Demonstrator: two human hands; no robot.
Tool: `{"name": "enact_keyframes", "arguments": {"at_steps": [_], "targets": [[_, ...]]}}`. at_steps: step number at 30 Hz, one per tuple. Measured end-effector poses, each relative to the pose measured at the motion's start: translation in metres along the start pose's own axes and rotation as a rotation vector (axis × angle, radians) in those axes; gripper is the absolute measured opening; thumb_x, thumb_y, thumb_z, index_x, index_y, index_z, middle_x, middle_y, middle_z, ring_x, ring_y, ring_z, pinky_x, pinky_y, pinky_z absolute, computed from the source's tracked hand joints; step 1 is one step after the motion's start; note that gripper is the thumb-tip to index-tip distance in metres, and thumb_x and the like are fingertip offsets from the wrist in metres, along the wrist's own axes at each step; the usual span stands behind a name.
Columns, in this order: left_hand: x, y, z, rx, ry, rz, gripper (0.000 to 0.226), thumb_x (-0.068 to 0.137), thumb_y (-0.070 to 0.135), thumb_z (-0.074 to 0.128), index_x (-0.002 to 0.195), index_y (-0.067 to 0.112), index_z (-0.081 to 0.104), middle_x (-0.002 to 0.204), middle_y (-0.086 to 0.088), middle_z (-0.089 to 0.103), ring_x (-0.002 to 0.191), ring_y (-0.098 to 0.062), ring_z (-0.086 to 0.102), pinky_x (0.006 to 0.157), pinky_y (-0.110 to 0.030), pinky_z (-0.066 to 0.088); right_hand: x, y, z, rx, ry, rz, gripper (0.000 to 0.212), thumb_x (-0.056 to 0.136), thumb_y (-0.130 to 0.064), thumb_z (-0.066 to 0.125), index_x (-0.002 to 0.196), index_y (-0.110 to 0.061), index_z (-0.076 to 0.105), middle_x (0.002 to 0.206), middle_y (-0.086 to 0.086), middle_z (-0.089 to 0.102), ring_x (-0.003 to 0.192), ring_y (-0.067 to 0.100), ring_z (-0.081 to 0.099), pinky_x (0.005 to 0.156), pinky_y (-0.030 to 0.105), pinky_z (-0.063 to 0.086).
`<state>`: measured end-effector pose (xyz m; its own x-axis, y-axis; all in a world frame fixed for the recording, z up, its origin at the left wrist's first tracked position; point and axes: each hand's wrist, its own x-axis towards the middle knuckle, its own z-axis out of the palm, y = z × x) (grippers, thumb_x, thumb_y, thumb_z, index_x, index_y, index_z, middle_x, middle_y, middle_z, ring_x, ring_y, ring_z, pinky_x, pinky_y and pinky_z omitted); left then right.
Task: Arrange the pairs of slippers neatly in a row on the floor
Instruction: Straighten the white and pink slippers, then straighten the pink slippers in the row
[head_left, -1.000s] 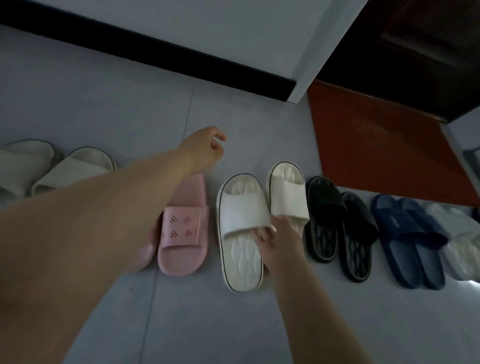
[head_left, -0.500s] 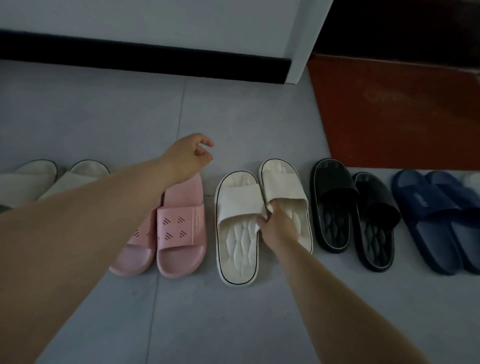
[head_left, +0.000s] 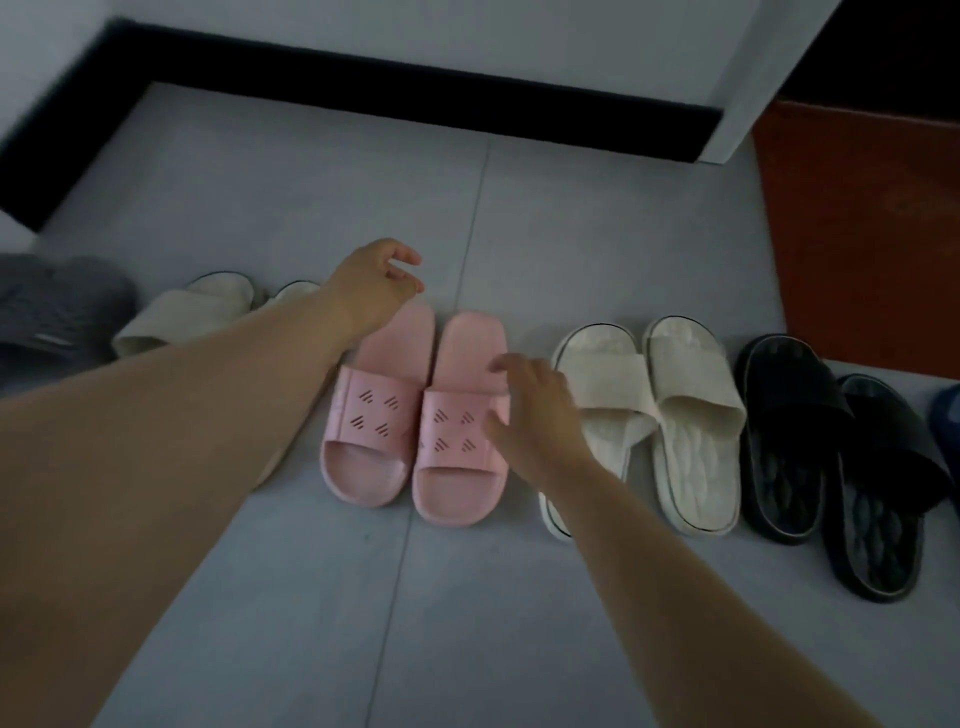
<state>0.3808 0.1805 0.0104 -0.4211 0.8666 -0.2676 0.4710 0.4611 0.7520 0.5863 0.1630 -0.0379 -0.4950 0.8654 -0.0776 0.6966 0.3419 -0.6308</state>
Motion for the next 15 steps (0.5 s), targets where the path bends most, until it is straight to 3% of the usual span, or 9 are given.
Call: {"name": "enact_keyframes", "arguments": {"at_steps": [3, 6, 10, 13, 15], "targets": [[-0.009, -0.013, -0.017, -0.004, -0.037, -0.005, 0.041, 0.081, 0.013, 0.066, 0.119, 0.009, 0.051, 0.095, -0.008, 0.063, 0.086, -0.019, 0.057, 0.068, -0.011, 0.041, 0.04, -0.03, 0.019, -0.299, -0.434, -0.198, 0.067, 0.082, -0.038, 0.061, 0.14, -0.025, 0.03, 0.126, 0.017, 0.05, 0.114, 0.037, 0.048, 0.098, 0.043, 0.038], [-0.02, -0.019, -0.028, 0.037, -0.122, 0.022, 0.057, 0.072, 0.023, 0.076, 0.121, 0.018, 0.048, 0.094, -0.004, 0.062, 0.085, -0.017, 0.056, 0.082, -0.027, 0.043, 0.058, -0.045, 0.034, -0.303, -0.685, -0.224, 0.067, 0.087, -0.034, 0.057, 0.144, -0.017, 0.026, 0.138, 0.016, 0.047, 0.124, 0.033, 0.046, 0.103, 0.039, 0.037], [-0.027, -0.018, -0.036, 0.051, -0.11, 0.037, 0.054, 0.072, 0.026, 0.075, 0.118, 0.021, 0.049, 0.087, 0.003, 0.062, 0.082, -0.015, 0.056, 0.086, -0.033, 0.045, 0.057, -0.043, 0.038, -0.166, -0.541, -0.092, 0.035, 0.083, -0.025, 0.063, 0.114, -0.008, 0.06, 0.118, 0.014, 0.063, 0.11, 0.03, 0.056, 0.089, 0.031, 0.041], [-0.029, -0.01, -0.038, -0.006, -0.085, 0.027, 0.044, 0.078, 0.023, 0.071, 0.117, 0.017, 0.051, 0.082, 0.003, 0.06, 0.085, -0.019, 0.057, 0.085, -0.033, 0.045, 0.04, -0.041, 0.034, -0.025, -0.452, 0.077, 0.033, 0.079, -0.026, 0.069, 0.108, -0.01, 0.066, 0.114, 0.009, 0.067, 0.106, 0.027, 0.059, 0.084, 0.025, 0.04], [-0.03, -0.003, -0.04, 0.012, -0.073, 0.032, 0.038, 0.081, 0.022, 0.067, 0.116, 0.014, 0.053, 0.079, 0.005, 0.057, 0.082, -0.018, 0.054, 0.077, -0.028, 0.043, 0.024, -0.044, 0.028, 0.169, -0.284, 0.266, 0.029, 0.077, -0.028, 0.07, 0.102, -0.013, 0.069, 0.108, 0.006, 0.07, 0.102, 0.025, 0.062, 0.077, 0.021, 0.039]]}}
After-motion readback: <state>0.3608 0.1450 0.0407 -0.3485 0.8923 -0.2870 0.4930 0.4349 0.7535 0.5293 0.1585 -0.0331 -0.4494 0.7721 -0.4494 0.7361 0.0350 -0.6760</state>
